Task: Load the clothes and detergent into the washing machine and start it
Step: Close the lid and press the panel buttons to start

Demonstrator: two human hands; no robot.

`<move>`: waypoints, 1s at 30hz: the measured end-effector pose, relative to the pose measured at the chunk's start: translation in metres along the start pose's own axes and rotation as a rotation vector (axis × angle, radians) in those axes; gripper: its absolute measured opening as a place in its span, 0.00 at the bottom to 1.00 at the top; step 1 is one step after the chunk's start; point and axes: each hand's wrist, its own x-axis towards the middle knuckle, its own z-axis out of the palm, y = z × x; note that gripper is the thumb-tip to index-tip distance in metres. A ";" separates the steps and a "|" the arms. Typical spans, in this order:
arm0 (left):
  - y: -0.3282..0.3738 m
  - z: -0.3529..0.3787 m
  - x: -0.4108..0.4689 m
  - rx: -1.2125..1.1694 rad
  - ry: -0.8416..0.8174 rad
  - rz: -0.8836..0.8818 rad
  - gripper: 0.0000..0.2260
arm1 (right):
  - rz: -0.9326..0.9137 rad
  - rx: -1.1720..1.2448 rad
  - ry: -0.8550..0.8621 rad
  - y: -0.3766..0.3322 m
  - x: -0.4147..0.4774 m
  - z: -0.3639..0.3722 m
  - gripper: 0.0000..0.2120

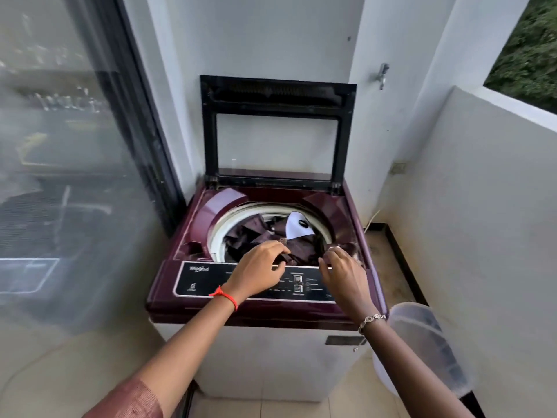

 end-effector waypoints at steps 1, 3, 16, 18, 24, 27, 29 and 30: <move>-0.007 -0.005 -0.004 0.007 -0.006 0.001 0.14 | -0.007 -0.001 -0.004 -0.010 0.001 0.004 0.06; -0.022 -0.012 -0.009 0.009 -0.003 -0.013 0.15 | -0.022 0.005 -0.010 -0.026 0.004 0.012 0.05; -0.078 -0.034 0.058 0.043 0.034 -0.101 0.15 | -0.064 -0.017 -0.013 -0.048 0.093 0.037 0.12; -0.082 -0.042 0.083 0.042 0.066 -0.103 0.14 | -0.082 -0.022 -0.006 -0.045 0.121 0.039 0.16; -0.084 -0.072 0.165 0.069 0.152 -0.092 0.12 | -0.129 0.010 0.034 -0.033 0.209 0.029 0.12; -0.082 -0.088 0.205 0.075 0.191 -0.062 0.12 | -0.154 0.016 0.055 -0.031 0.257 0.021 0.14; -0.081 -0.100 0.227 0.084 0.216 -0.043 0.12 | -0.168 0.030 0.070 -0.033 0.285 0.015 0.15; -0.082 -0.105 0.240 0.096 0.237 -0.038 0.13 | -0.175 0.039 0.085 -0.034 0.299 0.012 0.15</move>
